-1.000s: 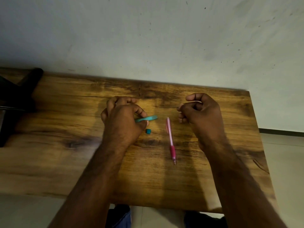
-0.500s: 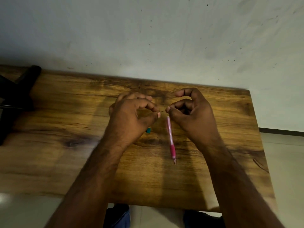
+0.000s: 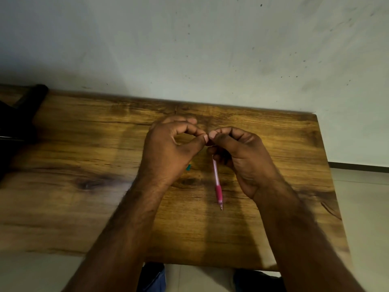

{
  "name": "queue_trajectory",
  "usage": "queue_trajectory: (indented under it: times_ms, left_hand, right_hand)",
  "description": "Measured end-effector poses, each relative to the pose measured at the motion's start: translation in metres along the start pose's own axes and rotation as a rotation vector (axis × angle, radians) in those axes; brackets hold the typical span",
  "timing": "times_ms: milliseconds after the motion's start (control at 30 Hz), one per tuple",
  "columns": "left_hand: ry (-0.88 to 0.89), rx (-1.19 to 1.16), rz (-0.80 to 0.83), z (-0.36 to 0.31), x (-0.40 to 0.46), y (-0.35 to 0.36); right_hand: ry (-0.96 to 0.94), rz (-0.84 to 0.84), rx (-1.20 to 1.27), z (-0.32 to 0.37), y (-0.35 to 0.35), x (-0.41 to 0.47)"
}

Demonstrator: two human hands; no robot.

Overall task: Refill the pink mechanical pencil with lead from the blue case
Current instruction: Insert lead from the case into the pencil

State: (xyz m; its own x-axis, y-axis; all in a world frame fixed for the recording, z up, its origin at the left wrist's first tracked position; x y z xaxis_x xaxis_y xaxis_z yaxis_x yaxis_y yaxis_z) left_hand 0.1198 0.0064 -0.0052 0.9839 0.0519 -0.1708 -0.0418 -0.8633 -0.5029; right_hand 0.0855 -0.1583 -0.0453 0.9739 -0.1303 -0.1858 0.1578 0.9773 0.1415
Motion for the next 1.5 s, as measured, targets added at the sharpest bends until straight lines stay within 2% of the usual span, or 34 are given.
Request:
queue_trajectory:
  times_ms: [167, 367, 500, 800, 867, 933, 1067, 1267, 1500]
  left_hand:
    - [0.021, 0.053, 0.027, -0.006, -0.003, 0.007]
    - [-0.093, 0.411, -0.006, 0.010, -0.011, 0.022]
    - [-0.200, 0.582, 0.111, 0.022, -0.019, 0.049]
    - [-0.233, 0.659, 0.129, 0.024, -0.024, 0.066]
    - [-0.180, 0.603, 0.126, 0.016, -0.023, 0.063]
    - [-0.099, 0.452, 0.099, 0.002, -0.023, 0.051]
    - [0.068, 0.217, -0.008, -0.020, -0.020, 0.021]
    - [0.207, 0.124, -0.129, -0.025, -0.018, -0.003]
    - [0.243, 0.201, -0.162, -0.022, -0.015, -0.012]
  right_hand:
    - [-0.031, -0.105, -0.061, 0.004, -0.011, 0.001]
    - [-0.088, -0.457, -0.173, 0.017, -0.060, -0.004]
    - [-0.078, -0.515, -0.159, 0.020, -0.074, -0.009]
    - [-0.059, -0.452, -0.128, 0.020, -0.067, -0.009]
    - [-0.055, -0.442, -0.117, 0.020, -0.065, -0.009]
    - [-0.052, -0.438, -0.075, 0.021, -0.063, -0.010]
    - [-0.054, -0.389, 0.102, 0.025, -0.054, -0.008]
    - [-0.092, -0.257, 0.195, 0.030, -0.033, -0.006]
    - [-0.163, -0.249, 0.192, 0.035, -0.026, -0.005]
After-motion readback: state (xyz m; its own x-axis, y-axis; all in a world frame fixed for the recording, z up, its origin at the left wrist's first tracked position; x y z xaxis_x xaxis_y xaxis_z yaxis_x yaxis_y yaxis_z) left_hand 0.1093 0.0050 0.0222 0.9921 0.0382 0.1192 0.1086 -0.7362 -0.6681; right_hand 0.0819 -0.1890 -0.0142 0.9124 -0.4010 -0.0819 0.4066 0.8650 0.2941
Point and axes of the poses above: each hand's wrist, its own x-axis towards the middle knuckle, its own y-axis out of the palm, z = x × y, the point moved 9 cm from there along x, towards the middle knuckle, and after that the axes turned 13 degrees about -y, right-handed, at the moved point
